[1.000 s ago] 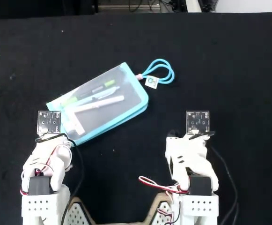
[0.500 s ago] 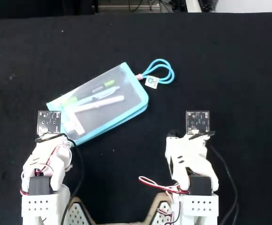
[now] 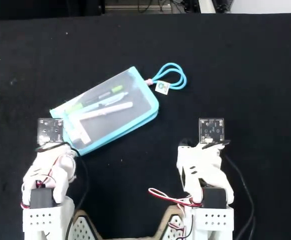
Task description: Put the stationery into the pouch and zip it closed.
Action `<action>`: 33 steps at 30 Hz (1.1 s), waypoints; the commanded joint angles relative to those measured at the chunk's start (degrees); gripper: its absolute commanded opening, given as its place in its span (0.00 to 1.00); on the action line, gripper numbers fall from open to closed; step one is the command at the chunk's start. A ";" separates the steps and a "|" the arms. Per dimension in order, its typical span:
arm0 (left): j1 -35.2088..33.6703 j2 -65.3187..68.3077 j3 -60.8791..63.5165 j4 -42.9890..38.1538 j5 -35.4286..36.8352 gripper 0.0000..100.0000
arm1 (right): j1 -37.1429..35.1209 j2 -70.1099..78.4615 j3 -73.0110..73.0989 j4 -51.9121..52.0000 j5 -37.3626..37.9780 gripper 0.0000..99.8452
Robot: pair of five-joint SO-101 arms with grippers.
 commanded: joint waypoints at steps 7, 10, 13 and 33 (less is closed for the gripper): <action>-6.73 -0.62 1.45 -2.37 8.97 0.03 | 0.88 -5.32 -0.22 0.35 -0.09 0.02; -6.73 -0.62 1.45 -2.37 8.97 0.03 | 0.88 -5.32 -0.22 0.35 -0.09 0.02; -6.73 -0.62 1.45 -2.55 8.97 0.03 | 1.76 -5.41 -0.22 0.26 -0.09 0.02; -6.73 -0.44 1.45 -2.29 8.97 0.03 | 4.48 -5.49 -0.22 6.42 -0.09 0.02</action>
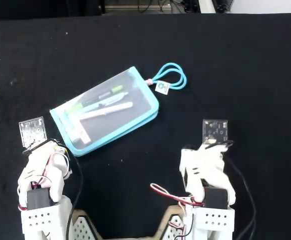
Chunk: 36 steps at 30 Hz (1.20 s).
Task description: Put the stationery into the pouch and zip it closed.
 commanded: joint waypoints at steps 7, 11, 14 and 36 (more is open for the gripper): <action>-0.66 -0.35 1.45 -0.26 0.53 0.03 | 1.14 -5.49 -0.22 1.32 -0.09 0.02; 2.86 -0.53 1.45 2.73 0.53 0.03 | 1.32 -5.14 -0.22 1.49 -0.09 0.02; 5.32 -0.44 1.45 4.13 0.53 0.03 | 1.32 -5.14 -0.22 1.49 -0.09 0.02; 4.09 -0.35 1.45 9.23 0.53 0.03 | 1.23 -5.41 -0.22 4.22 -0.09 0.02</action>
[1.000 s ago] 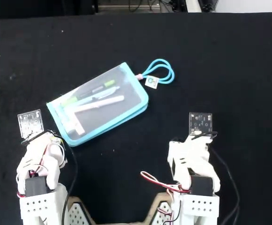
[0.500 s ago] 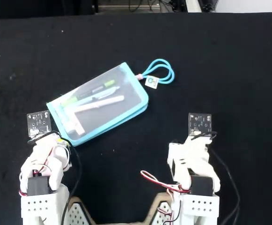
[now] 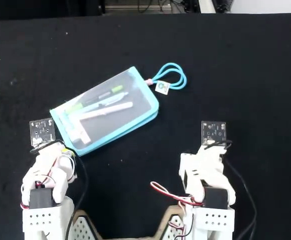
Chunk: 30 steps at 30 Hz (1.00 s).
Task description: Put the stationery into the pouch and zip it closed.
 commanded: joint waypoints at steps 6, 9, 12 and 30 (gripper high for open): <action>-2.07 -0.44 1.45 10.02 0.35 0.03 | 1.23 -5.41 -0.22 0.53 -0.09 0.02; -1.89 -0.44 1.45 10.02 0.35 0.03 | 1.23 -5.41 -0.22 0.53 -0.09 0.02; -1.36 -0.53 1.45 10.02 0.44 0.03 | 1.32 -5.41 -0.22 0.53 -0.09 0.02; 1.63 -0.44 1.45 10.02 -3.08 0.03 | 1.32 -4.97 -0.22 5.98 0.00 0.02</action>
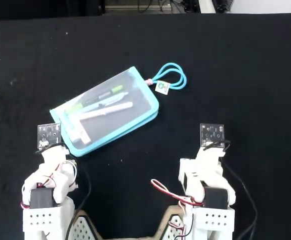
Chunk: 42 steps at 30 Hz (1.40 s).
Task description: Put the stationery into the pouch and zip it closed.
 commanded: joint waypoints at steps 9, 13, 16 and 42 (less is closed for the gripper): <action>0.57 -0.44 1.45 0.18 -0.53 0.03 | 4.48 -5.05 -0.22 0.70 6.51 0.02; 0.57 -0.44 1.45 0.18 -0.53 0.03 | 5.01 -5.32 -0.22 0.70 12.31 0.02; 0.57 -0.44 1.45 0.18 -0.53 0.03 | 5.10 -5.14 -0.22 0.62 10.90 0.02; 0.57 -0.44 1.45 0.18 -0.53 0.03 | 5.01 -5.14 -0.22 0.79 4.66 0.02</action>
